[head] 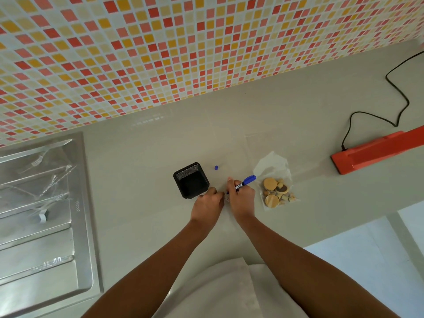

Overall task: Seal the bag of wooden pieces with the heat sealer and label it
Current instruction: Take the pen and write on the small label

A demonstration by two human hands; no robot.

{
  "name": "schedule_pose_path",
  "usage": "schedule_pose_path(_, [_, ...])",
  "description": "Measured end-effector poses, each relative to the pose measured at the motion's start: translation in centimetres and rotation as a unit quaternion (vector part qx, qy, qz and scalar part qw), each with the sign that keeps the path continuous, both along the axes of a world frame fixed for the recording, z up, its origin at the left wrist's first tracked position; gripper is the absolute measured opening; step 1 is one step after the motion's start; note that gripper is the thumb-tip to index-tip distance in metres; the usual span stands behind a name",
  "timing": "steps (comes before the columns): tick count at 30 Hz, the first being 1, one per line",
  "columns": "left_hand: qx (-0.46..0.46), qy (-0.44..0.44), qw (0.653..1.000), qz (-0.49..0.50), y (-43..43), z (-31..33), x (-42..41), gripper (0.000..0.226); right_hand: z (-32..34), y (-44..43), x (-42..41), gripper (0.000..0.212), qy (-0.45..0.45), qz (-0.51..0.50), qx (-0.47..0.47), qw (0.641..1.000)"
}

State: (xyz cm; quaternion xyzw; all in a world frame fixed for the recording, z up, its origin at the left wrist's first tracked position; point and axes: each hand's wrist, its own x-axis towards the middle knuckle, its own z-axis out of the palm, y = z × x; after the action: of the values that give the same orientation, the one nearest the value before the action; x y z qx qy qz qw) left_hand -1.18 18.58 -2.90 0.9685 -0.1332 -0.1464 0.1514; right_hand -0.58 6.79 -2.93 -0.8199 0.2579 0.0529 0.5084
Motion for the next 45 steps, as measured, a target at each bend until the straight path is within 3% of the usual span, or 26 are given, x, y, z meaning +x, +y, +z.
schedule_pose_path(7, [0.006,-0.037,0.999,-0.037,0.0,0.7,0.0,0.03,0.0,-0.1,-0.5,0.047,0.007,0.048,0.007,0.999])
schedule_pose_path(15, [-0.046,0.019,0.998,0.037,-0.5,1.1,-0.2,0.015,-0.1,-0.1,-0.5,0.046,0.009,0.052,0.008,0.999])
schedule_pose_path(23, [0.018,0.034,0.999,-0.01,-0.6,1.5,0.1,0.022,-0.4,-0.4,-0.5,0.044,0.004,0.077,0.011,0.997])
schedule_pose_path(45, [0.032,0.088,0.994,0.06,-1.6,2.0,1.0,0.028,-0.6,-0.7,-0.3,0.049,-0.014,0.085,-0.009,0.996])
